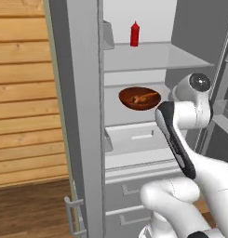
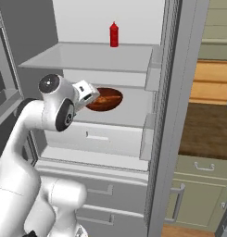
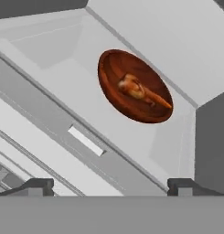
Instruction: Pick the chicken drumstick and carrot from their plates and place them in the bowl. Then put the bowl in the fridge.
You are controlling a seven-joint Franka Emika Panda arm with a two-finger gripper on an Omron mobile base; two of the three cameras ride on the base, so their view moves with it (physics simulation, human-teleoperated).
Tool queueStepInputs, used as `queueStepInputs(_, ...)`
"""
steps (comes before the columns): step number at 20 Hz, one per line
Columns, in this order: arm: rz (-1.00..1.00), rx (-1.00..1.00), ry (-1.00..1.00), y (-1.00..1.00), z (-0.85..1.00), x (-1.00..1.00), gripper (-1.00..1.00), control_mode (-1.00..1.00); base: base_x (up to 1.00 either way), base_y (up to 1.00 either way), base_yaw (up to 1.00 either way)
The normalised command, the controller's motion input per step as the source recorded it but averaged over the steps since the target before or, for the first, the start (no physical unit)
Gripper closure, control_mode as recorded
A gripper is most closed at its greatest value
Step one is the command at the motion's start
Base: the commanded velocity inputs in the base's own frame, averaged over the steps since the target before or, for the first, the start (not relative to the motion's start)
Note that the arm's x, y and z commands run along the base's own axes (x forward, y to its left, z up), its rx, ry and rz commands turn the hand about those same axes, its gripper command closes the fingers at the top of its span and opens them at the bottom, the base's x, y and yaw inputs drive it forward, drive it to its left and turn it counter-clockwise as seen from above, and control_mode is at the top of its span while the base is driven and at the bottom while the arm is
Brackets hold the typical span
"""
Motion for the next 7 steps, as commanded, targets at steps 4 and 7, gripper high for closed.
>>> queueStepInputs(4, -0.34, 0.21, 0.0, -0.06, 0.47, -1.0, -1.0, -1.0, 0.0, 0.0, 0.0)
queueStepInputs(7, -0.22, 0.3, 0.0, -0.2, 0.63, -1.0, -1.0, -1.0, 0.0, 0.0, 0.0)
